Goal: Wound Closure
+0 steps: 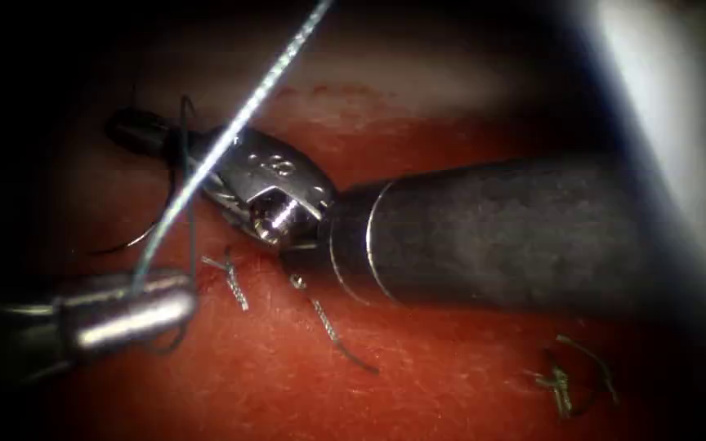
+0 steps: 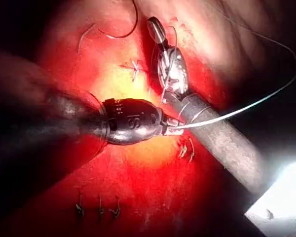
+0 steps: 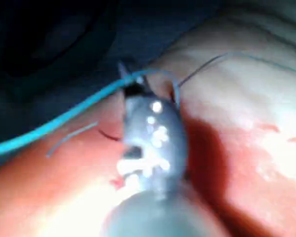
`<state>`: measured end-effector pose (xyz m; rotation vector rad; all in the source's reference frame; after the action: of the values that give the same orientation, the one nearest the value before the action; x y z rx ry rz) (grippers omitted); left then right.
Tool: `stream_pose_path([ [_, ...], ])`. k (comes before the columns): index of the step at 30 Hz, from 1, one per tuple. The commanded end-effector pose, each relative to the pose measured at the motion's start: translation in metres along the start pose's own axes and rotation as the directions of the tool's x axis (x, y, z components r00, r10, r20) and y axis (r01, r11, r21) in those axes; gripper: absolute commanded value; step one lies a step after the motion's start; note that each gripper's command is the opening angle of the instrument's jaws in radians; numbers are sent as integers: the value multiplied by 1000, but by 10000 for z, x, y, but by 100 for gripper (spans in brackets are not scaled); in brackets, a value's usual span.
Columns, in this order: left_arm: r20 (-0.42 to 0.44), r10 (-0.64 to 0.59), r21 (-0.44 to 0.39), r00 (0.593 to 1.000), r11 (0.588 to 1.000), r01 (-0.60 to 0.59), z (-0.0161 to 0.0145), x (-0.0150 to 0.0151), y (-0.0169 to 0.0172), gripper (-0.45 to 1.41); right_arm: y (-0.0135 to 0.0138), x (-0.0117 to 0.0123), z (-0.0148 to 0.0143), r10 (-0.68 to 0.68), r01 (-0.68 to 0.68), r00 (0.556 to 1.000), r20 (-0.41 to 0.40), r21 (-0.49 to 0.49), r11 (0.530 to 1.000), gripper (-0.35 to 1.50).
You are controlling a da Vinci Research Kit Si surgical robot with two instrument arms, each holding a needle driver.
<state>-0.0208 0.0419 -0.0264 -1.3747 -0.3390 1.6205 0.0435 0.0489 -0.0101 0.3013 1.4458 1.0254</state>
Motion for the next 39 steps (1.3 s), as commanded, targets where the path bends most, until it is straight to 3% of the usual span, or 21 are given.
stream_pose_path([
  [1,-1,1,-2,1000,1000,-1,7,-17,-1,-35,-3,-6,10,0,0,1000,5,19,1000,-35],
  [9,-9,16,12,1000,1000,-15,9,-38,-32,-35,-7,3,11,19,-17,1000,-20,79,997,-35],
  [17,-28,30,87,999,996,-28,-7,-51,-79,-35,2,17,-31,54,-46,998,-45,147,988,-35],
  [29,1,14,148,1000,989,-14,1,-94,-137,-35,-3,42,-79,111,-82,989,-98,258,963,-35],
  [39,22,4,161,1000,987,-7,28,-118,-158,-35,-1,53,-105,126,-79,986,-114,349,934,-35],
])
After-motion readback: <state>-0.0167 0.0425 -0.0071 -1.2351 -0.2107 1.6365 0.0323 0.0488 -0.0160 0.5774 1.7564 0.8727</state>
